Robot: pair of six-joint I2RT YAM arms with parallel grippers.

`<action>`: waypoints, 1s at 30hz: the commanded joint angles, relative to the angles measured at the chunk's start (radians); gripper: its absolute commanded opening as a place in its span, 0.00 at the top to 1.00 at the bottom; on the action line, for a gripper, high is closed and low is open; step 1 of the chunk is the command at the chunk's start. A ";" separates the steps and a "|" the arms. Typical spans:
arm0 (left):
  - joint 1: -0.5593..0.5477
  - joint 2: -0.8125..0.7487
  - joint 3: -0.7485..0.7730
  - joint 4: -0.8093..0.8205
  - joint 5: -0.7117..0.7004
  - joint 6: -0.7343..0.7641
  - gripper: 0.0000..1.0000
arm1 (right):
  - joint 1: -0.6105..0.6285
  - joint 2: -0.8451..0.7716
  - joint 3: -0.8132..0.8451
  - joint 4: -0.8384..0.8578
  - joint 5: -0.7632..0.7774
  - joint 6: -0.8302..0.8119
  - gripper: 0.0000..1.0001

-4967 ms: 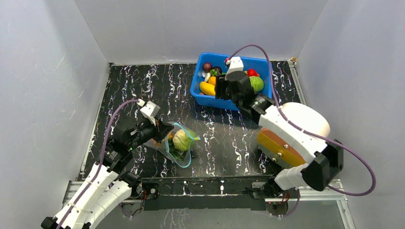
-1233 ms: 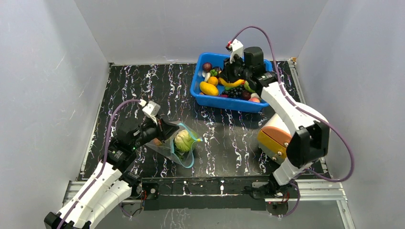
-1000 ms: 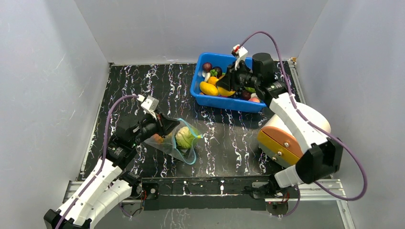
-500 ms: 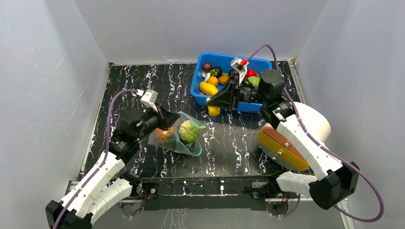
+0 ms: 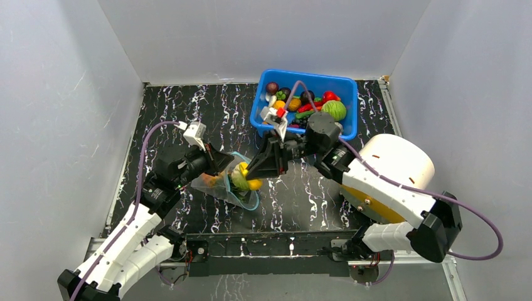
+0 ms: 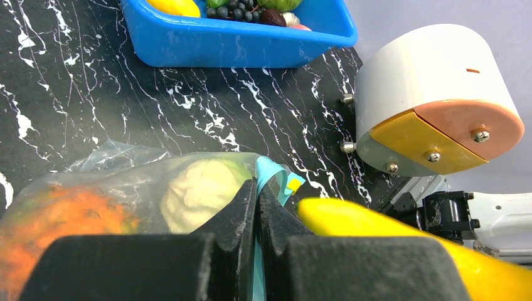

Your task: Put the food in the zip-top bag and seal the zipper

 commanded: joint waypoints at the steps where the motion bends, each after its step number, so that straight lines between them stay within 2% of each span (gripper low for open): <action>1: -0.004 -0.037 0.020 -0.001 0.024 -0.022 1.00 | 0.054 0.030 -0.019 0.176 0.015 -0.008 1.00; 4: -0.003 -0.044 0.016 -0.006 0.033 -0.022 1.00 | 0.055 0.059 -0.028 0.144 0.025 -0.096 1.00; 11: -0.004 -0.045 0.035 -0.010 0.069 -0.021 1.00 | 0.055 0.144 0.027 -0.083 0.070 -0.390 1.00; 22: -0.004 -0.057 0.046 -0.024 0.084 -0.007 1.00 | 0.056 0.123 0.036 -0.333 0.016 -1.013 1.00; 30: -0.003 -0.043 0.042 -0.007 0.124 -0.003 1.00 | 0.059 0.202 0.145 -0.616 -0.049 -1.252 1.00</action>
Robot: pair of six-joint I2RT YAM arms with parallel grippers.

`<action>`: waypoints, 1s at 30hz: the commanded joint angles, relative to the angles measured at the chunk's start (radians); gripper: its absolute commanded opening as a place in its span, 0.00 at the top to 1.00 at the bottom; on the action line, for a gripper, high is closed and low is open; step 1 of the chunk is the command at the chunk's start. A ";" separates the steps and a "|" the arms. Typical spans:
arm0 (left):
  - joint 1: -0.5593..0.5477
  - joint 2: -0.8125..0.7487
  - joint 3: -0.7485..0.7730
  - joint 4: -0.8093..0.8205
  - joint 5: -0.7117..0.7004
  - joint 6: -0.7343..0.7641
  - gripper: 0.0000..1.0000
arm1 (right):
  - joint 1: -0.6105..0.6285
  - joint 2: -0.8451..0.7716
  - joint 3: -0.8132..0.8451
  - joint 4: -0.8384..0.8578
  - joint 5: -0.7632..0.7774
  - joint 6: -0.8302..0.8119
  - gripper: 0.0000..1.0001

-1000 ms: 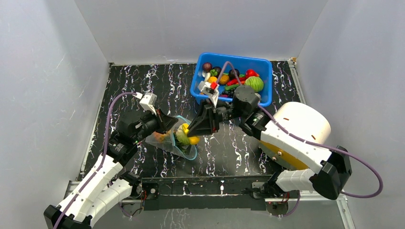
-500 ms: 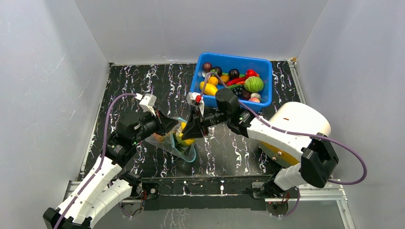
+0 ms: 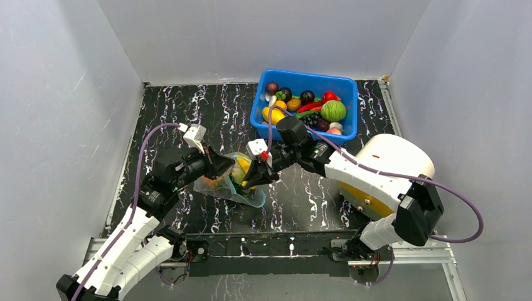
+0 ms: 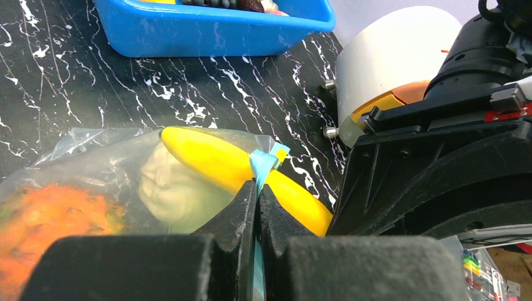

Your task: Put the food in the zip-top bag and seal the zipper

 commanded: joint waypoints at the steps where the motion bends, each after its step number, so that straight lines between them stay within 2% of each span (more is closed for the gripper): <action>1: -0.004 -0.004 0.039 0.034 0.053 0.008 1.00 | 0.006 0.035 0.104 -0.164 -0.079 -0.214 1.00; 7: -0.002 -0.002 0.043 0.034 0.060 0.017 1.00 | 0.019 0.076 0.138 -0.243 -0.112 -0.236 1.00; 16: -0.004 -0.008 0.034 0.043 0.076 -0.010 1.00 | 0.028 0.134 0.174 -0.234 -0.045 -0.208 1.00; 21: -0.004 -0.010 0.037 0.039 0.086 -0.013 1.00 | 0.047 0.158 0.247 -0.365 0.052 -0.335 1.00; 30: -0.004 -0.003 0.038 0.030 0.114 -0.015 1.00 | 0.065 0.218 0.353 -0.531 0.092 -0.500 0.98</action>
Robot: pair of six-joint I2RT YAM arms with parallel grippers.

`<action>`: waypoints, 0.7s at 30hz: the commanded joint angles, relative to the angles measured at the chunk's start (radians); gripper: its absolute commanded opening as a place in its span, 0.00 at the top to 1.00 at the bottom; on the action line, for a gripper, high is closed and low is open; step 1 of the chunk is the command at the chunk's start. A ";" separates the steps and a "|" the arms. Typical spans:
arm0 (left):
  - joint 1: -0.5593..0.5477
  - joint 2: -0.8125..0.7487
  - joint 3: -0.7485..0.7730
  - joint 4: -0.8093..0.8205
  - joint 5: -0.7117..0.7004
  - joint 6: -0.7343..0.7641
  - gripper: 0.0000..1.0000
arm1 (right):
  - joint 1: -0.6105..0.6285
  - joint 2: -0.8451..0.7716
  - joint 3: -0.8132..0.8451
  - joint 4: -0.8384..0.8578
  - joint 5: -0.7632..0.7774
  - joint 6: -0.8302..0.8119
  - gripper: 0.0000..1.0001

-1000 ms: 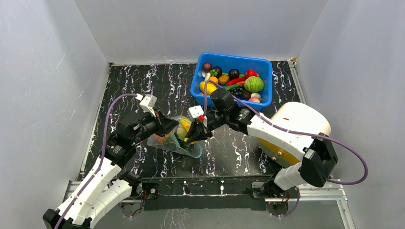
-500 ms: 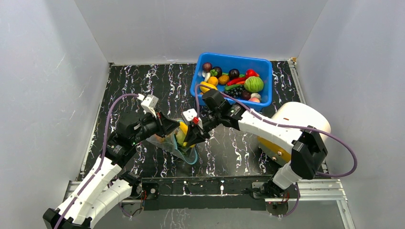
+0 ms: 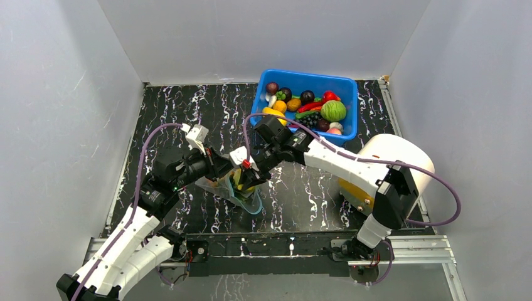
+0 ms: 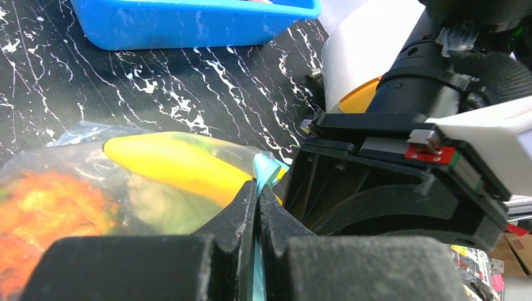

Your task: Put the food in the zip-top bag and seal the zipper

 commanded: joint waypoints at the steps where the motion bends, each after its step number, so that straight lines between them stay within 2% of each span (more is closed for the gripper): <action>1: -0.003 -0.009 0.037 0.030 0.053 -0.015 1.00 | 0.012 0.026 0.081 -0.101 0.031 -0.159 0.97; 10: -0.003 0.001 0.040 0.034 0.077 -0.024 1.00 | 0.045 0.103 0.175 -0.228 0.119 -0.295 0.95; 12: -0.004 0.005 0.046 0.033 0.084 -0.024 1.00 | 0.055 0.120 0.211 -0.260 0.159 -0.316 0.90; 14: -0.004 0.010 0.053 0.025 0.086 -0.023 1.00 | 0.058 0.121 0.233 -0.269 0.195 -0.330 0.81; 16: -0.004 0.011 0.057 0.015 0.081 -0.022 1.00 | 0.057 0.115 0.212 -0.219 0.250 -0.305 0.74; 21: -0.003 -0.007 0.042 0.020 0.070 -0.036 1.00 | 0.059 -0.019 0.030 0.053 0.337 -0.194 0.64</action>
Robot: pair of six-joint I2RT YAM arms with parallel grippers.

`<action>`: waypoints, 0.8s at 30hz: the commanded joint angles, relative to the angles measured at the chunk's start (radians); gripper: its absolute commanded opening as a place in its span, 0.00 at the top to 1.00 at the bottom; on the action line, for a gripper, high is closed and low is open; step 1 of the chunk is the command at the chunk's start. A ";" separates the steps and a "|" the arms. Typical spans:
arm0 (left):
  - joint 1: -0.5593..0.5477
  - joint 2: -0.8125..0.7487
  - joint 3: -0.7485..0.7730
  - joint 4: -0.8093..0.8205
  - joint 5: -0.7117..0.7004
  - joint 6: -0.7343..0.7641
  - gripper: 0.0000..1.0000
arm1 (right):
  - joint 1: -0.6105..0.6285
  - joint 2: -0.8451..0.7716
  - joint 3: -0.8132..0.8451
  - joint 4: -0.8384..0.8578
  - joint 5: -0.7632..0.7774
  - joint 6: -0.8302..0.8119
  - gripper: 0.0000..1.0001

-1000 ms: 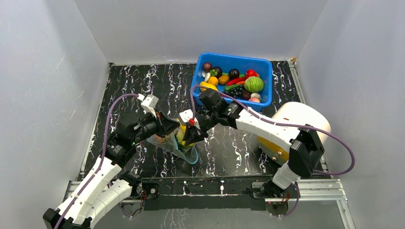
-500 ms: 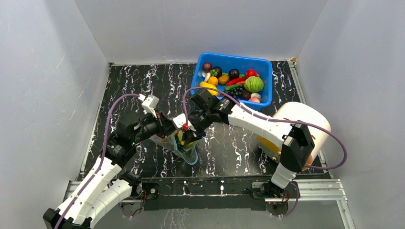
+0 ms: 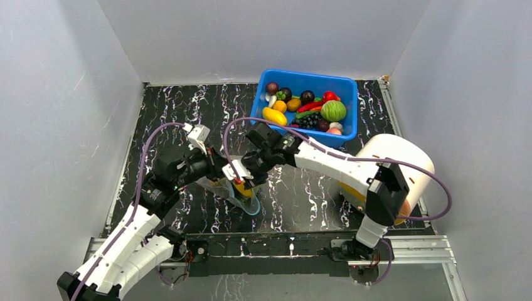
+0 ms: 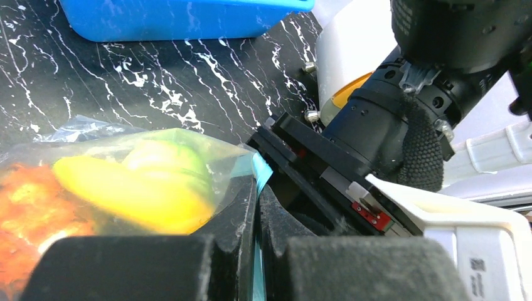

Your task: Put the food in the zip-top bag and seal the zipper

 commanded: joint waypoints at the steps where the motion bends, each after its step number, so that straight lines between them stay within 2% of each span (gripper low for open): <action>1: -0.006 -0.030 0.035 0.021 0.031 -0.026 1.00 | -0.002 -0.152 -0.127 0.264 0.088 0.072 0.63; 4: -0.006 -0.038 0.029 0.024 0.017 -0.030 1.00 | -0.001 -0.219 -0.201 0.348 0.102 0.134 0.62; 7: -0.006 -0.046 0.029 0.027 -0.003 -0.027 1.00 | -0.001 -0.266 -0.256 0.420 0.132 0.267 0.62; 13: -0.006 -0.064 0.026 0.028 -0.052 -0.026 1.00 | -0.001 -0.406 -0.448 0.676 0.171 0.645 0.57; 16: -0.006 -0.077 0.021 0.033 -0.067 -0.027 1.00 | -0.001 -0.473 -0.522 0.810 0.286 0.874 0.53; 19: -0.005 -0.084 0.015 0.038 -0.080 -0.019 1.00 | -0.002 -0.506 -0.515 0.829 0.371 1.029 0.49; 21: -0.005 -0.087 0.016 0.036 -0.093 -0.010 1.00 | -0.002 -0.516 -0.492 0.823 0.415 1.120 0.50; 24: -0.006 -0.089 0.022 0.025 -0.104 0.016 1.00 | -0.003 -0.509 -0.406 0.745 0.565 1.303 0.51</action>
